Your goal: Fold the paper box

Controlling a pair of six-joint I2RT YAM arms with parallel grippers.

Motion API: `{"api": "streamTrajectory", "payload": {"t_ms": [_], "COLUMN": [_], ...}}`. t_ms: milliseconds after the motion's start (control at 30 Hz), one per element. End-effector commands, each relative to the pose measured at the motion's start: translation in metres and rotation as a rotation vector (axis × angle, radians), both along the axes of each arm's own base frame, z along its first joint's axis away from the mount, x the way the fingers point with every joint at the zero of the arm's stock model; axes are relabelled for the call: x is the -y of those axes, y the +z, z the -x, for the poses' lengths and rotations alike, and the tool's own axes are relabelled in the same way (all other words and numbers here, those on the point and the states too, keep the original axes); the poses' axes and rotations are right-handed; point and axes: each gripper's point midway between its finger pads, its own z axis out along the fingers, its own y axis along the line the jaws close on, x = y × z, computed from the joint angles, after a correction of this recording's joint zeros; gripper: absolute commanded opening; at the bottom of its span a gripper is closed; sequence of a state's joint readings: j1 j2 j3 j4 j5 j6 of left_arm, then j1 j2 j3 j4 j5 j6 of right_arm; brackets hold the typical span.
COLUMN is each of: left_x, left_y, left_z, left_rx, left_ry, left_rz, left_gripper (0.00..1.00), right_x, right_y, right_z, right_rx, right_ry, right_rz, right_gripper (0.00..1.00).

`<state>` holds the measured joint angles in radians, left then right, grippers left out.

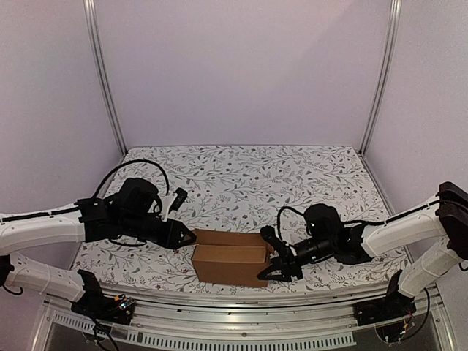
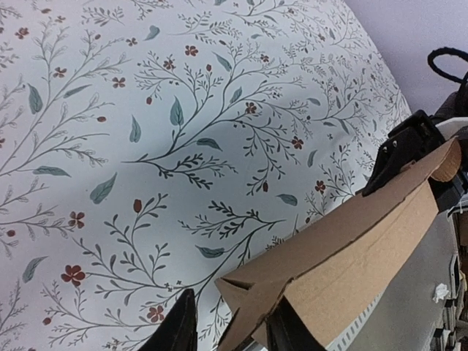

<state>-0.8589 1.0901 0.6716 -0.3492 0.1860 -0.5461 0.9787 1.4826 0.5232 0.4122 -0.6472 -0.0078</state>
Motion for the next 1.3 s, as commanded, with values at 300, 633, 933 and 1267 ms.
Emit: {"api": "streamTrajectory", "payload": {"t_ms": [300, 633, 933, 1267], "left_x": [0.013, 0.02, 0.025, 0.034], "left_y": [-0.002, 0.0, -0.01, -0.033], "left_z": [0.008, 0.012, 0.018, 0.033], "left_rx": [0.002, 0.009, 0.015, 0.022], "left_ry": [-0.052, -0.054, -0.029, -0.006], "left_rz": [0.019, 0.009, -0.011, -0.068], "left_gripper": [0.05, 0.02, 0.02, 0.01], "right_x": [0.002, -0.001, 0.0, 0.004], "right_y": [-0.012, -0.02, -0.017, -0.031], "right_z": [-0.014, -0.021, -0.029, -0.037], "right_rx": [0.039, 0.164, 0.254, 0.237], "right_ry": [-0.079, -0.164, -0.292, -0.411], "right_rz": [0.027, 0.071, 0.031, 0.014], "right_gripper": [0.39, 0.38, 0.39, 0.4]}}
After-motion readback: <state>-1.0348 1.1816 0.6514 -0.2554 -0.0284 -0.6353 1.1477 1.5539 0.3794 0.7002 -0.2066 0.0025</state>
